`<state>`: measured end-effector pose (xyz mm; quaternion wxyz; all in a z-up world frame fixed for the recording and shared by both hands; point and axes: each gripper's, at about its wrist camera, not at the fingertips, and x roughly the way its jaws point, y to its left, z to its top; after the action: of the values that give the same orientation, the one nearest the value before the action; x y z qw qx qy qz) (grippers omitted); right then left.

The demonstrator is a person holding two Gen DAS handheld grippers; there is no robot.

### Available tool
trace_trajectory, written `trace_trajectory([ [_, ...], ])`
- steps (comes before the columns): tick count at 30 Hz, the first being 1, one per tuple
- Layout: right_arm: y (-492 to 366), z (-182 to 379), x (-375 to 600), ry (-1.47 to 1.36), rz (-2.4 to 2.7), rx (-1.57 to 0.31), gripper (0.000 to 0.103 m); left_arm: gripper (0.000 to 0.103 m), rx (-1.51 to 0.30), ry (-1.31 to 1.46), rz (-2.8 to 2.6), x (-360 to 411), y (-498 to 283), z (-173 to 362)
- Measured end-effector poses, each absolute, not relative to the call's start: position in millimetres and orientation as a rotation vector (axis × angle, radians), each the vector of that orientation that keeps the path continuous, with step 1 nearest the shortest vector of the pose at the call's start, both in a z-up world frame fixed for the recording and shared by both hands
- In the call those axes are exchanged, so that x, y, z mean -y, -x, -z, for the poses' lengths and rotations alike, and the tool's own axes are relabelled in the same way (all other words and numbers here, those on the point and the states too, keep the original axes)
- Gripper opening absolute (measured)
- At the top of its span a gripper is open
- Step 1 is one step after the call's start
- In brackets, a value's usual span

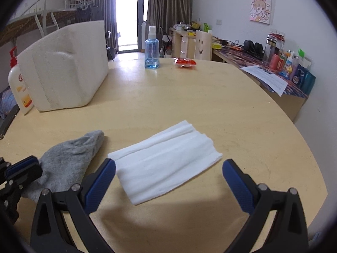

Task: Organize soft objects
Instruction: 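Close the left tool on the sock while the right tool grasps the tissue, then lift the sock with the left tool while the right tool lifts the tissue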

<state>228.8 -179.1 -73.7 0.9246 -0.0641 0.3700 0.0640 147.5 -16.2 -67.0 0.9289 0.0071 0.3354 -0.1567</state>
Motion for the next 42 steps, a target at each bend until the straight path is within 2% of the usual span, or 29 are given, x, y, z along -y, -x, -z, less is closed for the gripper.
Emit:
trace_trajectory([
  [12,-242,82,168,0.158,-0.130,-0.816,0.100,0.010,-0.692,-0.002,0.317,9,-149,67],
  [15,-245,86,167,0.152,-0.148,-0.851,0.088,0.010,-0.694,-0.004,0.318,10,-149,67],
  [19,-247,85,167,0.145,-0.167,-0.860,0.082,0.010,-0.698,0.001,0.316,9,-151,68],
  [25,-245,84,166,0.135,-0.210,-0.863,0.062,0.010,-0.702,0.010,0.320,8,-151,69],
  [27,-243,82,167,0.133,-0.219,-0.862,0.054,0.010,-0.702,0.012,0.323,7,-151,69],
  [29,-243,81,169,0.125,-0.226,-0.857,0.031,0.010,-0.700,0.013,0.326,7,-151,69],
  [31,-243,81,173,0.111,-0.247,-0.852,0.020,0.010,-0.701,0.014,0.327,6,-150,68],
  [42,-213,52,187,0.025,-0.329,-0.742,0.017,0.010,-0.642,0.020,0.323,-1,-141,46],
])
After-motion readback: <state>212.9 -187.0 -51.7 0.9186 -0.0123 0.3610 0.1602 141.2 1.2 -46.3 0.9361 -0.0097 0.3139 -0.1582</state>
